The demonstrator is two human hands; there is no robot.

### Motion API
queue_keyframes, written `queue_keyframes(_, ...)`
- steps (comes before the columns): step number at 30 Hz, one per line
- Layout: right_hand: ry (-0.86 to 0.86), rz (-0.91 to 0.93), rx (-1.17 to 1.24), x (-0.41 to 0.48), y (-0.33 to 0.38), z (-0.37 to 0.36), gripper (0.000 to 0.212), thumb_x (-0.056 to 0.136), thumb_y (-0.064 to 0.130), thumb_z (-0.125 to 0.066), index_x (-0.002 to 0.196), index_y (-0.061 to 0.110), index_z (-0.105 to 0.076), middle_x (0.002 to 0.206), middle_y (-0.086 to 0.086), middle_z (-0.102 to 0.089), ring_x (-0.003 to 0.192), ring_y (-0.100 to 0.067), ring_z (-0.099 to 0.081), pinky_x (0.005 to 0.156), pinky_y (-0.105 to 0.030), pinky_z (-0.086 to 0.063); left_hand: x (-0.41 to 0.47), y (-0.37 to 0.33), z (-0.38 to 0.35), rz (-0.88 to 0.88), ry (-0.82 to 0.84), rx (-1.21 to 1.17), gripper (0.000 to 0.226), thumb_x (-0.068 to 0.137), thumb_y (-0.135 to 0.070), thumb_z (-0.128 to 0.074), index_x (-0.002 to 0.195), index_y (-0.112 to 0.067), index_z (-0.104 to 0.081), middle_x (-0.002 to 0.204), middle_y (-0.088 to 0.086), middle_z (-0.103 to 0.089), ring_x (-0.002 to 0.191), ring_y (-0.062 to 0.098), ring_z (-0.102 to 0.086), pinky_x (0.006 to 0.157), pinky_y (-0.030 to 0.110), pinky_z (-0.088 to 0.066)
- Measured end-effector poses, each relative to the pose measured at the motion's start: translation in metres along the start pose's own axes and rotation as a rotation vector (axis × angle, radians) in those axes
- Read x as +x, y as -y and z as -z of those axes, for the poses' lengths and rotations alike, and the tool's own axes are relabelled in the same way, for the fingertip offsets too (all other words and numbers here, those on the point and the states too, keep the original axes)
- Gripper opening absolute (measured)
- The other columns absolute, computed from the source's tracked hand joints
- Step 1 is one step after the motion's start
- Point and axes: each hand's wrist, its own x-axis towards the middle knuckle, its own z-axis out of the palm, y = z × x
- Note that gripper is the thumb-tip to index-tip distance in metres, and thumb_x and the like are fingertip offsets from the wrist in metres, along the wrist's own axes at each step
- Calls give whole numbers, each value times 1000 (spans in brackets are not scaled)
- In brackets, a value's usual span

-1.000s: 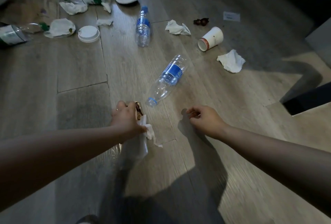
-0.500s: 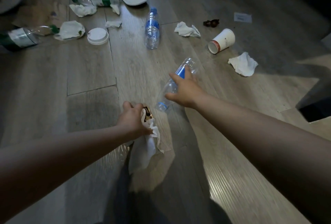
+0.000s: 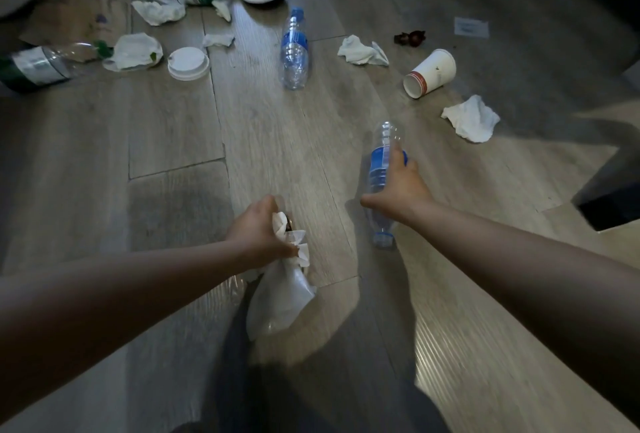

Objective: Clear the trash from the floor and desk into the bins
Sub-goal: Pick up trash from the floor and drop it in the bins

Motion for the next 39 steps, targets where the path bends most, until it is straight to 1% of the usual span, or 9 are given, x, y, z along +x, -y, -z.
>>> queue_keyframes(3,5,23,52,-11,-8,8,117,68,29,-80,152,28,2,146,-15,-28,118,-32,-51,94,-42,-51,-2,-3,4,35,-50,-92,60,60,-31,-85,101,-26,-42,88,-10,-51,77,6,-53,50,21,-37)
queue_keyframes(9,-7,99,137,-47,-14,28,103,63,33,-76,147,29,-16,131,-7,-44,105,-25,-56,87,-43,-54,-4,-24,16,-16,-136,-145,61,58,-32,-84,104,-21,-44,90,-2,-56,78,15,-58,51,25,-41)
queue_keyframes(12,-30,122,211,-62,-16,41,100,61,37,-73,144,31,-19,122,-2,-49,100,-21,-57,83,-39,-54,-2,-41,22,-24,-162,-171,63,55,-37,-83,102,-24,-44,85,-8,-52,72,10,-56,45,24,-40)
queue_keyframes(18,-101,104,363,-88,-11,100,72,57,38,-68,104,67,-21,99,17,-56,82,-7,-61,66,-23,-51,-2,-92,56,-125,-163,-162,60,47,-43,-80,95,-30,-46,79,-11,-55,67,2,-54,45,16,-34)
queue_keyframes(20,-177,82,388,-89,-9,127,65,61,30,-70,94,67,-29,91,26,-54,78,-6,-61,65,-25,-52,1,-116,71,-121,-186,-228,56,52,-37,-84,91,-32,-45,78,-10,-57,65,3,-55,39,11,-35)
queue_keyframes(28,-246,-109,587,-138,39,258,67,70,22,-73,108,58,-31,88,27,-54,78,13,-59,52,-6,-42,-41,-255,182,-82,-185,-337,59,61,-36,-85,103,-29,-45,87,-14,-54,75,3,-55,52,22,-40)
queue_keyframes(30,-231,-141,620,-162,65,304,66,71,22,-73,108,57,-31,90,25,-53,77,5,-61,55,-8,-42,-68,-299,219,-63,-182,-396,57,61,-34,-85,102,-25,-47,85,-12,-57,74,5,-58,53,22,-42)
queue_keyframes(34,-234,-198,677,-244,128,440,80,73,23,-73,140,38,-32,114,13,-54,94,-3,-58,68,-17,-45,-147,-411,331,-60,-184,-456,50,64,-27,-82,99,-22,-47,81,-7,-61,72,11,-61,62,33,-52)
queue_keyframes(39,-286,-213,723,-304,163,512,83,76,21,-73,146,32,-29,127,3,-54,104,-14,-59,72,-22,-49,-205,-478,386,-67,-163,-509,47,64,-29,-82,96,-24,-49,81,-8,-62,69,4,-59,50,18,-44)
